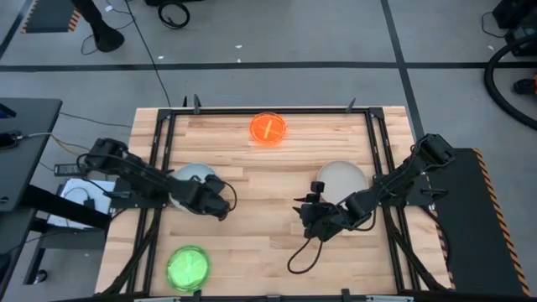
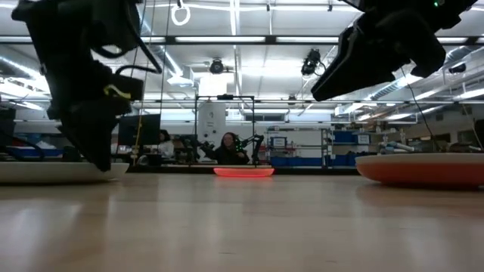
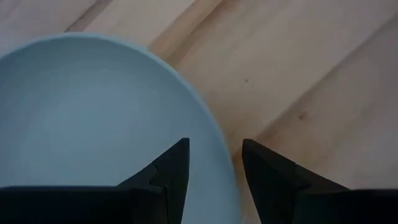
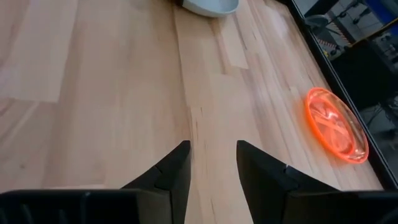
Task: Stack plastic plates
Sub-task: Stack the gray plate on top of the light brown plate
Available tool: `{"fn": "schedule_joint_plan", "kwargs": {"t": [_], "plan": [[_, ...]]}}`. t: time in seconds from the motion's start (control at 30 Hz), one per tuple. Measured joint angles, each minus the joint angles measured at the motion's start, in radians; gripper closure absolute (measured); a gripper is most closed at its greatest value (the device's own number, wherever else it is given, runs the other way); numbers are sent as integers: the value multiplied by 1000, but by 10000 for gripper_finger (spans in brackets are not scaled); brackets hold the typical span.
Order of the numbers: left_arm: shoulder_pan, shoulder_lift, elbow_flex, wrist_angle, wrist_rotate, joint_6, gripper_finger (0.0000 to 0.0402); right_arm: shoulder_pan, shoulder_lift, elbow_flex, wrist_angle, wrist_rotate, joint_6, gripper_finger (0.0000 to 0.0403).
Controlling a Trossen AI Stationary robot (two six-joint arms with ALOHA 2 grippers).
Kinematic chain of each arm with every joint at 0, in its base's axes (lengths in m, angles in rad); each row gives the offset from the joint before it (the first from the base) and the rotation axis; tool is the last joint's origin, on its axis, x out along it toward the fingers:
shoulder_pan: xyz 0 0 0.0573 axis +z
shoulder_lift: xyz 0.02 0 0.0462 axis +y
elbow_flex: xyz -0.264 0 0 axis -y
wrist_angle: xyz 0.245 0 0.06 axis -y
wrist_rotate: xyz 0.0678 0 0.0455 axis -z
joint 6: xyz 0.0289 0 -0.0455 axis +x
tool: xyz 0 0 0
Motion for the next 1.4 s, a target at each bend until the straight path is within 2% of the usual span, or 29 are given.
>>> {"fn": "schedule_joint_plan", "kwargs": {"t": [0.2,0.27,0.37,0.43,0.53,0.63,0.7,0.8,0.9,1.03,1.17,1.4], "plan": [[7,71,0,53,-1,-2,274,-14,0,0,27,14,-124,265],[0,76,2,85,-1,2,302,-28,0,0,46,18,-165,265],[-16,72,5,107,-8,64,368,-48,-7,0,38,-8,-239,265],[-31,70,14,92,-1,137,383,-56,-27,0,14,-15,-301,265],[-75,73,60,66,31,377,385,-59,-74,0,-21,-12,-405,264],[-120,73,126,79,53,703,386,-60,-119,0,-8,-36,-532,258],[-140,74,164,88,58,914,387,-60,-135,0,21,-104,-623,252],[-143,76,206,147,50,1204,387,-59,-142,0,46,-265,-739,241],[-132,76,242,216,46,1440,387,-63,-125,0,69,-373,-793,226],[-110,76,273,297,50,1603,387,-65,-97,0,74,-386,-803,199],[-84,76,282,304,80,1725,386,-62,-97,0,61,-386,-805,173],[-47,76,282,319,120,1840,384,-81,-102,1,-8,-417,-836,180]]}}
